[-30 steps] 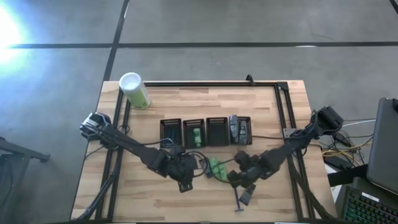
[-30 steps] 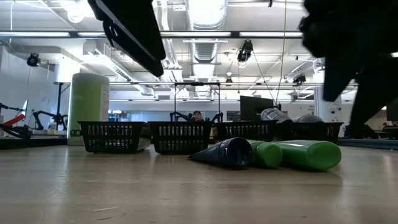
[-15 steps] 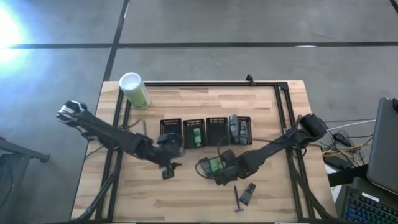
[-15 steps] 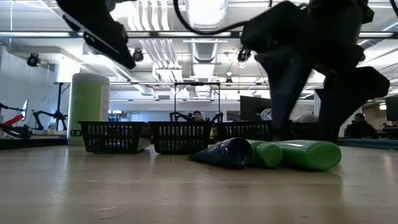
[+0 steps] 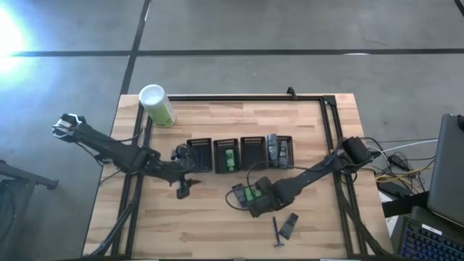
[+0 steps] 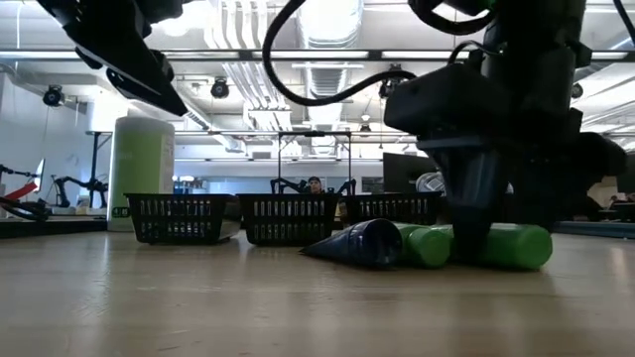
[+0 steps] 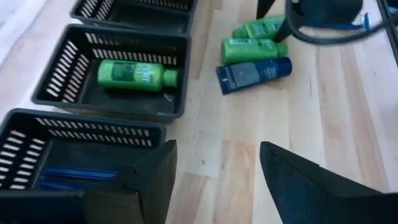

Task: Pick & Place Travel size toiletries
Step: Put the green shampoo into the black basket

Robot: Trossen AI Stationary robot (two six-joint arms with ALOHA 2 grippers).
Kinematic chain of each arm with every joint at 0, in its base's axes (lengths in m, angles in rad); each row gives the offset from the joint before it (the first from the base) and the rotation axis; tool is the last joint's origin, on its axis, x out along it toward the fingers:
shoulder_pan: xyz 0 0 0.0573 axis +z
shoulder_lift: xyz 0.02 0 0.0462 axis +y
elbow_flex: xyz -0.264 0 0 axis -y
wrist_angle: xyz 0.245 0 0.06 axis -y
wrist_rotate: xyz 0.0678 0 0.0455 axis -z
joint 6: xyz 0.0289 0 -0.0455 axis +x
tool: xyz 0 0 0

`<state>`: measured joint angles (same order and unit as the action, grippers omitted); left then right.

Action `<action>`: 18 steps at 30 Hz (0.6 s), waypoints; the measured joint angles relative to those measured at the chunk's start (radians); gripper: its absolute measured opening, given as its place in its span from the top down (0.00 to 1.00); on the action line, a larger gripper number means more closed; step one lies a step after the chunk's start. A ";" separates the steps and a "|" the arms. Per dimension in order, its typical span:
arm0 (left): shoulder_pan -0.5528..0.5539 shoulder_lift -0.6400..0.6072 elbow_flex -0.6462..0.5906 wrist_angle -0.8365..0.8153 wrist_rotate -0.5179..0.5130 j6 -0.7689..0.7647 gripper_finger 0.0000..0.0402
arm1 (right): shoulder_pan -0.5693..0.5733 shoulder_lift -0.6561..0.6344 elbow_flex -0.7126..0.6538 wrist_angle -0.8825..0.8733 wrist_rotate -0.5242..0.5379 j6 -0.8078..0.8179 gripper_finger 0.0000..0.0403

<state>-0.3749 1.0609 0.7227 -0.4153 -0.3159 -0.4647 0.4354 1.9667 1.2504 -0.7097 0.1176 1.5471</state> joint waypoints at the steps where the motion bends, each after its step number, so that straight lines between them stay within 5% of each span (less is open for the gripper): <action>1: 0.002 -0.012 -0.010 0.008 -0.007 0.000 0.42 | -0.002 0.013 0.009 -0.007 -0.012 -0.021 0.31; 9: 0.028 -0.070 -0.060 0.041 -0.021 -0.061 0.42 | -0.018 0.025 0.091 -0.099 -0.021 -0.148 0.54; 18: 0.076 -0.068 -0.092 0.150 0.066 0.060 0.42 | -0.062 -0.173 0.067 -0.104 -0.015 -0.240 0.77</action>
<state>-0.2992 0.9931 0.6308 -0.2656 -0.2497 -0.4051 0.3733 1.7933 1.3174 -0.8141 0.1022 1.3068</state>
